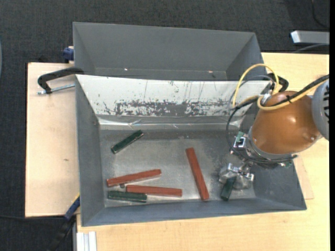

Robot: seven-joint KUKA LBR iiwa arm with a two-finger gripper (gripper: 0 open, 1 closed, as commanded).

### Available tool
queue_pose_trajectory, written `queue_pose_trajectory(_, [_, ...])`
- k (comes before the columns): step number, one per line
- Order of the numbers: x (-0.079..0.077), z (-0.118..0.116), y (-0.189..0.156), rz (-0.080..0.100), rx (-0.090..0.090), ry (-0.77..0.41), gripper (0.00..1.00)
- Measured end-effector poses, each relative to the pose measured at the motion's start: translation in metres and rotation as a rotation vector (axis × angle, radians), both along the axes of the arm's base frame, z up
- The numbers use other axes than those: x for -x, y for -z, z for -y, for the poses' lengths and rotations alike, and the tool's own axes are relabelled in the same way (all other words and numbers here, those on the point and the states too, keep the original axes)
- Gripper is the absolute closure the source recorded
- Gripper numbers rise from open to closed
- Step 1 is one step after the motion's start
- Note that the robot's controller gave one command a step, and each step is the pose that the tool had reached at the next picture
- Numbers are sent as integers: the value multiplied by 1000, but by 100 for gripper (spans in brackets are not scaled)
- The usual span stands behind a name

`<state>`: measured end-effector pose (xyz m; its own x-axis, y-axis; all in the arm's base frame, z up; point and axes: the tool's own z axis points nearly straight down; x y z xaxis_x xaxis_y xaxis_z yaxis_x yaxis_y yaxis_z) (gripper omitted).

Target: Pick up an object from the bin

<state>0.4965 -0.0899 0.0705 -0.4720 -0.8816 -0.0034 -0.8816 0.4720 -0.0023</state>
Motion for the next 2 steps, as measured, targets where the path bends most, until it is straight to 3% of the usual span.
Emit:
queue_pose_trajectory(1, [0, 0, 0, 0, 0, 0, 100])
queue_pose_trajectory(2, [-3, -28, -140, 0, 0, -35, 100])
